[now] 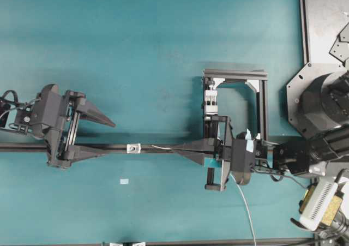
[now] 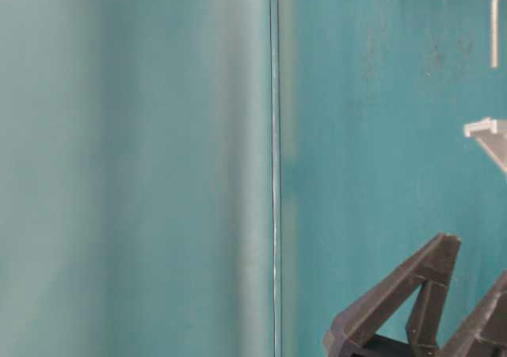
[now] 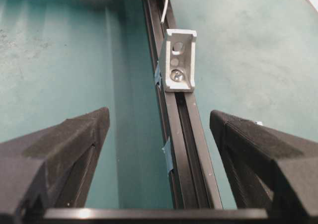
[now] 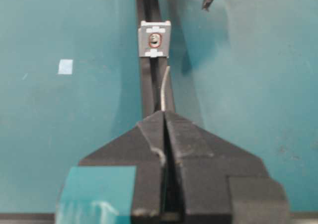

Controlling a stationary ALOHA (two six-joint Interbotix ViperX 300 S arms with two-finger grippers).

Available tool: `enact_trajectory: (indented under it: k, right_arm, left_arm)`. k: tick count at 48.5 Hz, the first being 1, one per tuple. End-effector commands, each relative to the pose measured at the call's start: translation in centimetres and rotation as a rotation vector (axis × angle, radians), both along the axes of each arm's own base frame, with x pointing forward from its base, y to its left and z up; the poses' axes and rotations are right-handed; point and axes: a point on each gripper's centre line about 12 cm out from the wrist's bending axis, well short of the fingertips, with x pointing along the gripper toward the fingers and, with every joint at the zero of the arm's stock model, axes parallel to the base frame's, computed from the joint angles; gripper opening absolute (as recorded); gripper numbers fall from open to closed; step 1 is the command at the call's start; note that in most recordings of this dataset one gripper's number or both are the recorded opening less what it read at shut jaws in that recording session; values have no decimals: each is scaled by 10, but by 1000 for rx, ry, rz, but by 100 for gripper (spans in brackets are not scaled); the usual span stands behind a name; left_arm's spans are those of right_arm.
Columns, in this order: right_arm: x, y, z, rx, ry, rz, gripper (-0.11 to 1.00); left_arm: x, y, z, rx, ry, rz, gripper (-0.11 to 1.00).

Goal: Insert the wire into the hole on the right side and pull it with the left arm.
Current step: 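Push the wire tip through the clip hole with the right gripper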

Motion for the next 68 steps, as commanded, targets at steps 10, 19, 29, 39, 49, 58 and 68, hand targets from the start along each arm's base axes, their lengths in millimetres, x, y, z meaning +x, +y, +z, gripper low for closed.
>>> enact_trajectory:
  k: [10, 19, 29, 39, 49, 58, 68]
  right_arm:
    - [4, 3, 6, -14, -52, 26, 0]
    - [8, 1, 6, -16, -57, 46, 0]
    - [13, -3, 4, -4, -62, 52, 0]
    - [20, -4, -1, -7, -59, 48, 0]
    - [23, -2, -1, -11, -64, 64, 0]
    - [24, -2, 0, -9, -67, 65, 0]
    - [24, -2, 0, -10, -72, 64, 0]
  left_arm:
    - [4, 0, 7, -5, -29, 4, 85]
    - [4, 0, 7, -6, -30, 4, 85]
    - [4, 0, 7, -6, -30, 4, 85]
    - [4, 0, 7, -5, -26, 4, 85]
    - [3, 1, 7, -4, -24, 4, 85]
    - [3, 1, 7, -4, -23, 4, 85]
    - [4, 0, 7, -4, -24, 3, 85]
